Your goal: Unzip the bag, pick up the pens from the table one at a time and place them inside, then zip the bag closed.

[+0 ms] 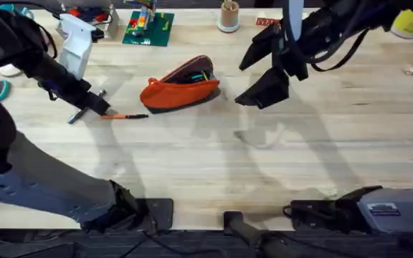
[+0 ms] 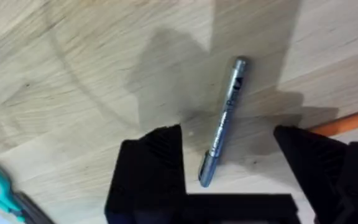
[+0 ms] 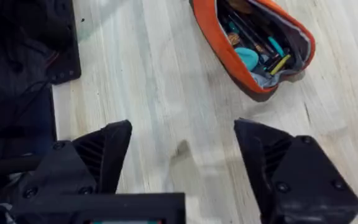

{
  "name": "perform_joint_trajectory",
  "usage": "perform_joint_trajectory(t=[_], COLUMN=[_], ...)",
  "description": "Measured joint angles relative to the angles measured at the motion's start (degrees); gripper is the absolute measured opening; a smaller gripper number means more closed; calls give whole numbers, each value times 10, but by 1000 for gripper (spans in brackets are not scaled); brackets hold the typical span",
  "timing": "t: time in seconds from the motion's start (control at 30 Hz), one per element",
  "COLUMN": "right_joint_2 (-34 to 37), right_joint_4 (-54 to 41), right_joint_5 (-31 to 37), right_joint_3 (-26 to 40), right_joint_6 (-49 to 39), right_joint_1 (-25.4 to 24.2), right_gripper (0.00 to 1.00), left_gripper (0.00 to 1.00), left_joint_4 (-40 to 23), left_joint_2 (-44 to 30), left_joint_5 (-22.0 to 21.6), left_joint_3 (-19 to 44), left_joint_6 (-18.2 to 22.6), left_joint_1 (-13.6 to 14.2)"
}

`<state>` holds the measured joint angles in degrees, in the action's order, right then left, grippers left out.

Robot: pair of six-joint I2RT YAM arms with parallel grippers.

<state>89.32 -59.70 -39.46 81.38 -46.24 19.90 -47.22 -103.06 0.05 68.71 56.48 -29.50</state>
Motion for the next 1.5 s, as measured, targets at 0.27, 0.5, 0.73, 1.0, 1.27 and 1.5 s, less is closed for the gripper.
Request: perform_joint_trajectory(t=[0.27, 0.5, 0.73, 1.0, 1.27, 1.5], right_joint_2=[0, 0, 0, 0, 0, 0], right_joint_4=[0, -2, -2, -2, -2, -2], right_joint_5=[0, 0, 0, 0, 0, 0], right_joint_3=[0, 0, 0, 0, 0, 0], right_joint_6=[0, 0, 0, 0, 0, 0], right_joint_1=[0, 0, 0, 0, 0, 0], right_gripper=[996, 996, 996, 996, 995, 995], left_gripper=[617, 56, 45, 42, 42, 42], left_joint_4=[-4, -6, -5, 60, 65, 65], left_joint_2=[-3, -7, -7, -7, 25, 122], left_joint_5=[6, 6, 6, 14, 62, 110], left_joint_3=[1, 1, 2, 2, 15, 32], left_joint_6=[3, 6, 6, -7, -21, -56], left_joint_1=[0, 1, 2, 1, 1, 4])
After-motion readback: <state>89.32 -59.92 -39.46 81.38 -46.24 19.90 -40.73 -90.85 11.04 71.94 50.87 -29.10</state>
